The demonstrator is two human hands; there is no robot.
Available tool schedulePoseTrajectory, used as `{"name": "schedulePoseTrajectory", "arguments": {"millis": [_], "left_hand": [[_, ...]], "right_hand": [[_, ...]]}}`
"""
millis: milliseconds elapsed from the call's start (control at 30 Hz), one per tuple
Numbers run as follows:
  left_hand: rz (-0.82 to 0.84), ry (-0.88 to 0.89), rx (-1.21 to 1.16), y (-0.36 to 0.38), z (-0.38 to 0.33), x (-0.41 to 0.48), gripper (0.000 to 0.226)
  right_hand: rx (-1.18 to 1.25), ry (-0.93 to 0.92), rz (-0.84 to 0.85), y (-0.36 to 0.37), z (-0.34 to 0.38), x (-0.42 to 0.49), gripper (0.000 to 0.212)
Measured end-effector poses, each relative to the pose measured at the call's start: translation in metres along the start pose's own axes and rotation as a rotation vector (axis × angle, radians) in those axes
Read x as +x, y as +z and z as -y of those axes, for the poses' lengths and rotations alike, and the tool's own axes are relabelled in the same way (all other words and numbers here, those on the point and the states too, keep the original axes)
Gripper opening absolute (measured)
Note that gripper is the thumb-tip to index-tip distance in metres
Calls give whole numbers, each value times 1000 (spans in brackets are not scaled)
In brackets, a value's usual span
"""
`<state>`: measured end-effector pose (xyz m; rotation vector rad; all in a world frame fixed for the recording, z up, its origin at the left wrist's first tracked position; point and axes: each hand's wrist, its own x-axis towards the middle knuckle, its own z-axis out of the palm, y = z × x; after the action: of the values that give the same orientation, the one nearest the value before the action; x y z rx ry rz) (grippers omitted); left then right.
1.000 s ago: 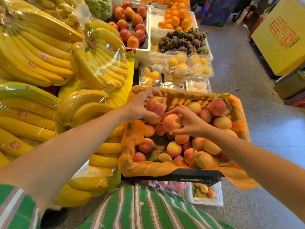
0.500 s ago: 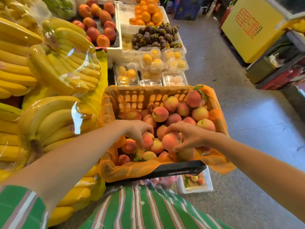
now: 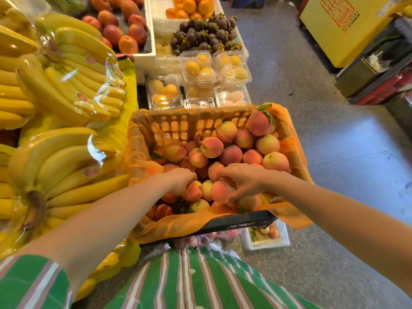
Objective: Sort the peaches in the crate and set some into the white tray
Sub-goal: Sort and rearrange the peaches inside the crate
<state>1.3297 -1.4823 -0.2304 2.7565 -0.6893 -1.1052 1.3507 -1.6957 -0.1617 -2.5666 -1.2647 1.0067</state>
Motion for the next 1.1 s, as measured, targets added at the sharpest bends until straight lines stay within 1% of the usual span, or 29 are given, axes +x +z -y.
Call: {"name": "schedulePoseTrajectory", "arguments": {"millis": [100,200,267,333,400,467,533,667,767,833,900,933,1033,1100], "left_hand": [[24,23,-30,-7,1,-6,66],[-48,60,-67,-18,6,-17,48],[-181,85,-95,-27,12,-30,37],[-377,109,-127,-34,21,-44,23],[-565,125,-146,-40,29,-57,16],[-692,118,-161,-42,38,-67,12],[-760,100,-132,-40,47,-75,12],[-772,45,-57,-25,63,-85,14],[-684,-14,-53,-17,71,-89,17],[-663,-30,-56,-16,73,-90,17],[-701,-27,-64,-15,77,-91,23],[-707,-36,-85,-14,79,-93,27],[-651,-64,-150,-9,88,-98,48],[-648,-46,-165,-5,93,-99,55]], "right_hand": [[14,-5,34,3,1,6,64],[-13,-27,57,7,3,11,64],[-32,-40,68,10,7,14,62],[-28,-57,81,16,10,18,59],[-33,-79,101,22,14,21,55],[-41,-96,118,25,17,23,52],[-23,-90,114,26,16,25,48],[13,-45,159,23,15,30,44],[55,-28,175,17,17,34,35],[86,-27,124,10,21,39,32],[158,-18,45,0,25,47,31],[194,-11,13,-5,28,51,32],[252,-21,-67,-15,35,67,31],[258,-16,-90,-16,40,80,34]]}}
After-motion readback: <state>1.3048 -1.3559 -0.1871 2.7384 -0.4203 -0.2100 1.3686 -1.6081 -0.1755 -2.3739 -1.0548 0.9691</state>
